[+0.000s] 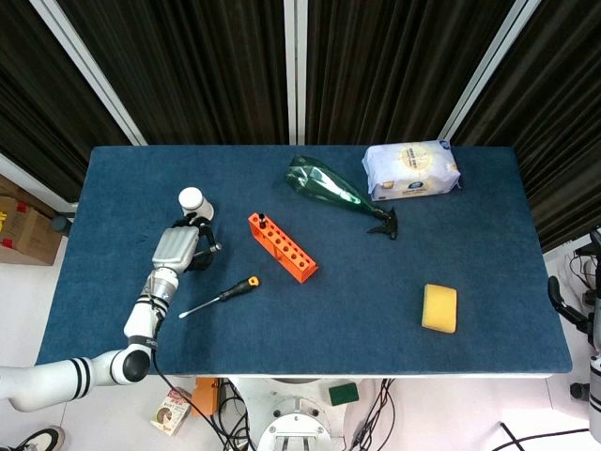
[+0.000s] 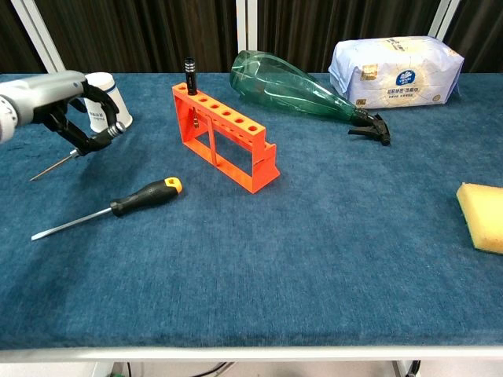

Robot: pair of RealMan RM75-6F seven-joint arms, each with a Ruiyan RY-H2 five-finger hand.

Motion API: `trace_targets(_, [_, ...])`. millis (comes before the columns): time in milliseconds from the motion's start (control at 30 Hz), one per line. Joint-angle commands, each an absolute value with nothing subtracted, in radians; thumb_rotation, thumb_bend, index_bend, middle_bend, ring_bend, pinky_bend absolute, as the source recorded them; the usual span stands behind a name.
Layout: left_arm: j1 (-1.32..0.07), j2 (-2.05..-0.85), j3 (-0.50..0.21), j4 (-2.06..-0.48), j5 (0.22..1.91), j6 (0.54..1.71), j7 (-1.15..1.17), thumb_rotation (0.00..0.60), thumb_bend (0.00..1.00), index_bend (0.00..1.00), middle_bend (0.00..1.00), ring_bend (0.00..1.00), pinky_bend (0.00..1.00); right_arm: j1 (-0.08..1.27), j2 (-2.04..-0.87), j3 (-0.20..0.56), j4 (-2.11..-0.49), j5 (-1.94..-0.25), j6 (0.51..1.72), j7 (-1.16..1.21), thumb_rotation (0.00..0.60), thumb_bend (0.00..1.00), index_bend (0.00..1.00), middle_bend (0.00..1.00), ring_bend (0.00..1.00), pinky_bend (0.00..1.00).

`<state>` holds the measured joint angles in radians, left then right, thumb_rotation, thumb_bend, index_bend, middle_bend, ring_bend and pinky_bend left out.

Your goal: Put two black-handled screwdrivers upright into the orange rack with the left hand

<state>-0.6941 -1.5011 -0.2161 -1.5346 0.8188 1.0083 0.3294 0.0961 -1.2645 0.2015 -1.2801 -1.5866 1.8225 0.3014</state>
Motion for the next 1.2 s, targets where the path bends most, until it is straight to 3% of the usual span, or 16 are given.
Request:
trace_targets(33, [-0.67,-1.443,-0.239,-1.596,0.821,1.004,0.273,0.6,0.33,0.55,0.22,0.05,0.18,0.097,-1.266,0.201,-1.28,-1.588,1.823,0.3,0.6,0.39,0.0,0.0,0.0,0.0])
trace_targets(167, [-0.654,-1.394,-0.26,-1.636,0.826,0.969,0.193,0.6,0.33,0.57,0.27,0.06,0.18,0.098,-1.268,0.198,-1.283,-1.593,1.823,0.293,0.6,0.39,0.0,0.0,0.0,0.0])
trace_targets(400, [-0.623,-1.327,-0.289,-1.673,0.889,0.908,0.021,0.6,0.33,0.6,0.27,0.06,0.18,0.098,-1.268,0.195,-1.294,-1.602,1.827,0.279,0.6,0.39,0.0,0.0,0.0,0.0])
trace_targets(800, [-0.563,-1.263,-0.342,-1.75,1.098,0.885,-0.324,0.6,0.34,0.62,0.3,0.06,0.18,0.098,-1.268,0.192,-1.306,-1.613,1.834,0.267,0.6,0.38,0.0,0.0,0.0,0.0])
trace_targets(1200, [-0.59,-1.247,-0.336,-1.821,1.154,0.912,-0.311,0.6,0.33,0.64,0.32,0.09,0.2,0.091,-1.256,0.19,-1.318,-1.622,1.851,0.271,0.6,0.39,0.0,0.0,0.0,0.0])
